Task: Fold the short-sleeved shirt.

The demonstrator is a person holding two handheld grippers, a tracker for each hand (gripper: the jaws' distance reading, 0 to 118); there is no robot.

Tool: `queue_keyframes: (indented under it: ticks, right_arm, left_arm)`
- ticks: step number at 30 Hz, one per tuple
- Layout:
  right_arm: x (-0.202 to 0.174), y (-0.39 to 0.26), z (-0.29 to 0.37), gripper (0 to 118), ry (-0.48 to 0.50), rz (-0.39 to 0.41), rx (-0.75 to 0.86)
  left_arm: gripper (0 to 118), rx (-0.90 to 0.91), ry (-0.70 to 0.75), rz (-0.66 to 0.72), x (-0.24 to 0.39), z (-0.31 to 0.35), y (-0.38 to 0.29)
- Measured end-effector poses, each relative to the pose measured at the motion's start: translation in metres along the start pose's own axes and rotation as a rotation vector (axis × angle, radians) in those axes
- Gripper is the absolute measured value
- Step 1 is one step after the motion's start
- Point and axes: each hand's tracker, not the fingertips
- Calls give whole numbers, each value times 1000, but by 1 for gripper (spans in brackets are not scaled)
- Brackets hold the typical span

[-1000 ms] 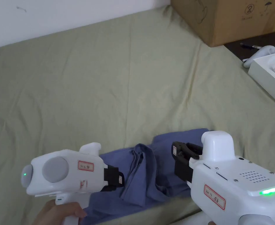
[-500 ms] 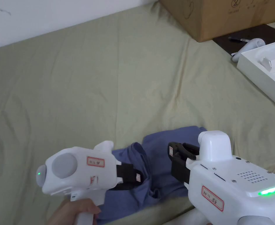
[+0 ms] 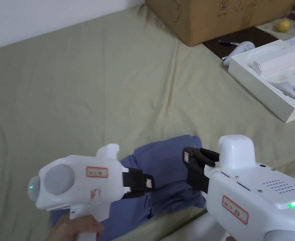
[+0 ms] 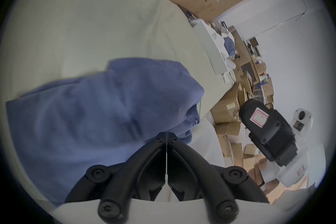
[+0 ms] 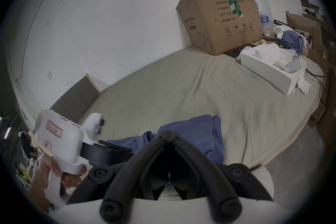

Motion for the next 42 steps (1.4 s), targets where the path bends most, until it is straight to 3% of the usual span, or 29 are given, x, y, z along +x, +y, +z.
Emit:
queue_keyframes:
  ticks: [6, 7, 8, 9, 10, 11, 12, 16, 22, 27, 31, 32, 33, 35, 36, 39, 42]
  right_arm:
    - [-17, 0, -4, 0, 27, 39, 1]
    - [-20, -1, -5, 0, 37, 49, -6]
    - [-24, -3, -7, 0, 46, 59, -13]
    - [-29, -4, -9, 0, 50, 68, -20]
    - [-34, -6, -11, 0, 54, 78, -26]
    - [-38, -7, -13, 0, 59, 86, -32]
    - [-42, -8, -16, 0, 67, 94, -40]
    - [-62, -13, -23, 0, 57, 148, -59]
    - [-80, -17, -33, 0, 58, 178, -72]
    - [-88, -14, -40, 0, 49, 205, -18]
    - [-95, -10, -40, 0, 39, 210, 50]
    - [-96, -10, -40, 0, 38, 209, 62]
    - [-99, -8, -39, 0, 33, 208, 74]
    - [-101, -7, -39, 0, 32, 209, 86]
    - [-102, -6, -39, 0, 31, 212, 85]
    - [-104, -4, -37, 0, 21, 220, 72]
    - [-99, -3, -34, 0, 13, 219, 73]
  left_arm:
    - [1, 166, -9, 158, -74, 77, -26]
    - [5, 172, -15, 193, -88, 87, -32]
    - [19, 165, -21, 228, -100, 97, -38]
    - [45, 164, -21, 266, -111, 106, -45]
    - [85, 158, -24, 284, -122, 112, -51]
    - [107, 160, -39, 298, -132, 117, -57]
    - [116, 167, -60, 309, -141, 119, -63]
    - [116, 231, -161, 396, -172, 128, -75]
    - [116, 193, -124, 405, -204, 103, -67]
    - [116, 158, -395, 363, -228, 73, -54]
    - [113, 148, -444, 389, -229, 62, -44]
    - [106, 124, -423, 364, -233, 59, -41]
    - [91, 109, -368, 318, -230, 58, -39]
    - [17, 101, -245, 296, -226, 54, -38]
    - [12, 76, -220, 344, -225, 48, -41]
    - [12, 139, -396, 479, -241, 49, -54]
    - [12, 126, -359, 468, -254, 53, -53]
